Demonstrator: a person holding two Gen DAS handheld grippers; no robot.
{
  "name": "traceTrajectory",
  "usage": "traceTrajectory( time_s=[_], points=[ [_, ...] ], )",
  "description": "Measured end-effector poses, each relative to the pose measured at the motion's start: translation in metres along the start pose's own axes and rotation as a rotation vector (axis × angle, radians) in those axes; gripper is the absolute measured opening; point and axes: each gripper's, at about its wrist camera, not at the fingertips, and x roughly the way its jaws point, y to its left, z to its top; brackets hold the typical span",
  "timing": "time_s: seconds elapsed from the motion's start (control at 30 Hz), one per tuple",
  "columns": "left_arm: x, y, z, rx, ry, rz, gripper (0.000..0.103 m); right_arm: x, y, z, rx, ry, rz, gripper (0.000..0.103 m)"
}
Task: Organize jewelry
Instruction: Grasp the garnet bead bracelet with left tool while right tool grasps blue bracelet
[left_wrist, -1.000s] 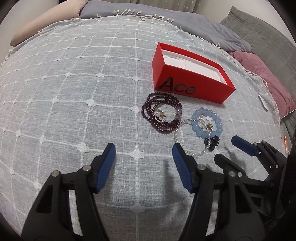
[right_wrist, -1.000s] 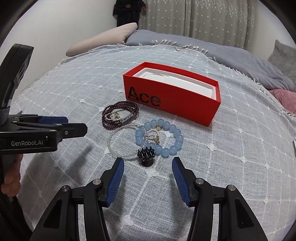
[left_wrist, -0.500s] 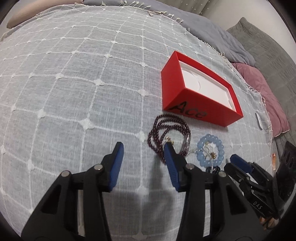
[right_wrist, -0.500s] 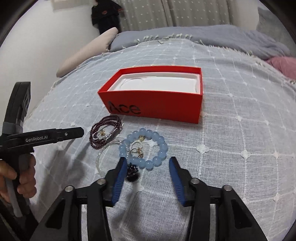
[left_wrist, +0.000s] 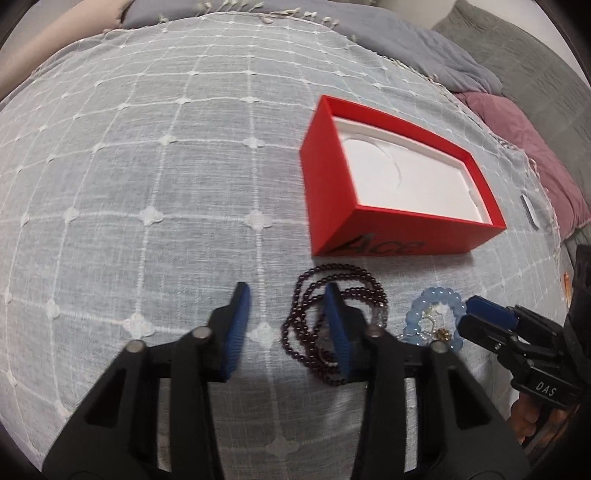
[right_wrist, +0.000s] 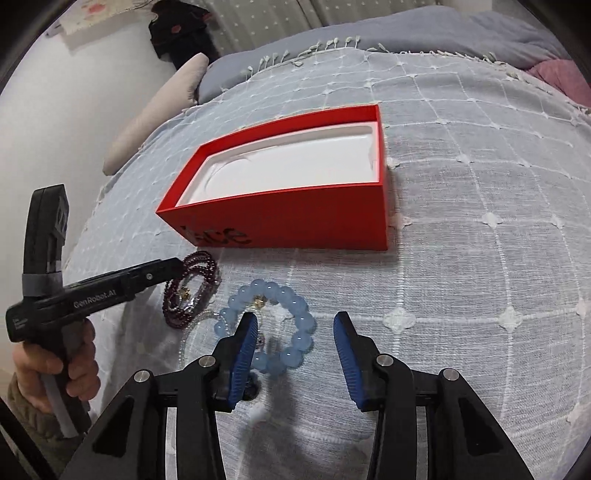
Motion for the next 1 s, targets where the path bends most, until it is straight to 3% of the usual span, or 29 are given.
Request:
traceTrajectory(
  time_s=[0.1, 0.3, 0.4, 0.63, 0.77, 0.83, 0.9, 1.0],
  points=[
    [0.004, -0.004, 0.000, 0.029, 0.004, 0.001, 0.013, 0.005, 0.004, 0.002, -0.008, 0.011, -0.003, 0.030],
    [0.002, -0.007, 0.000, 0.051, -0.005, 0.011, 0.009, 0.014, 0.010, 0.004, -0.033, 0.024, -0.061, 0.012],
    [-0.003, -0.006, 0.000, 0.054, -0.014, 0.012, 0.002, 0.011, 0.014, 0.004, -0.049, 0.014, -0.052, 0.011],
    [-0.010, -0.005, 0.003, 0.042, -0.030, -0.009, 0.001, -0.004, 0.023, 0.007, -0.091, -0.052, -0.031, 0.011],
    [-0.003, 0.003, 0.003, 0.005, 0.007, -0.022, 0.009, -0.006, 0.025, 0.008, -0.094, -0.061, -0.037, 0.011],
    [-0.004, 0.007, 0.003, -0.008, 0.010, -0.025, 0.026, -0.011, 0.026, 0.008, -0.094, -0.078, -0.030, 0.011],
    [-0.005, 0.009, 0.003, -0.021, 0.012, -0.044, 0.035, -0.018, 0.030, 0.009, -0.109, -0.106, -0.008, 0.011],
    [-0.003, 0.009, 0.001, -0.019, 0.019, -0.040, 0.036, -0.026, 0.035, 0.006, -0.131, -0.130, 0.007, 0.011]
  ],
)
